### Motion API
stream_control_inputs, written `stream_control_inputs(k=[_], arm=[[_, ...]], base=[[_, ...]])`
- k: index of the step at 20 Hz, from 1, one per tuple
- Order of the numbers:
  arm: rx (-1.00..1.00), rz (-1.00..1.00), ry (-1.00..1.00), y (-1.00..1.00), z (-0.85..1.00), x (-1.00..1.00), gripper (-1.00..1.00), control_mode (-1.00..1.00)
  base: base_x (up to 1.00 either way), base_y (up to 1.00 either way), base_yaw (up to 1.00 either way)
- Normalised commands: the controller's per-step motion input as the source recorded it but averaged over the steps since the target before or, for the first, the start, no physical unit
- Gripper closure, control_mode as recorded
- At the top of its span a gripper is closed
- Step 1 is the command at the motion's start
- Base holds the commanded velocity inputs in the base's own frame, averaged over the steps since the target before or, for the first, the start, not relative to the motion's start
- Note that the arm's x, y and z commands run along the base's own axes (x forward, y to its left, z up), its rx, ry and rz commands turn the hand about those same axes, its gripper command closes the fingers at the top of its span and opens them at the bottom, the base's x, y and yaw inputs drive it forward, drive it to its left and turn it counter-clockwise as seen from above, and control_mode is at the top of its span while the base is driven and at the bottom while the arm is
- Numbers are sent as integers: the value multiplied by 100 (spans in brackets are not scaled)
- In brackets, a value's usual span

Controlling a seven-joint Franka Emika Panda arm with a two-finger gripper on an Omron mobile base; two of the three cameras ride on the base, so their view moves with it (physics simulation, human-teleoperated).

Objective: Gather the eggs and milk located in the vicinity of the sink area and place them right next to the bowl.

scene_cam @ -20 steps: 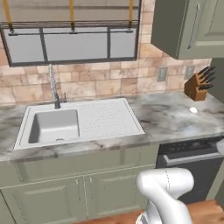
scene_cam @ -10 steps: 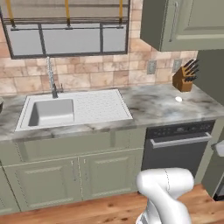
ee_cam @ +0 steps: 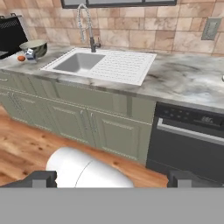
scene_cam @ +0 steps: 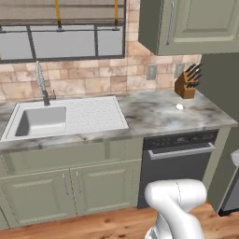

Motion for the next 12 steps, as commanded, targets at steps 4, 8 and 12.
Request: stream_control_inputs(k=[4, 8, 12], arm=[[0, 0, 0, 0, 0, 0, -100, 100], [0, 0, 0, 0, 0, 0, -100, 100], [0, 0, 0, 0, 0, 0, -100, 100]], base=[[21, 7, 0], [36, 9, -2], [63, 0, -2]])
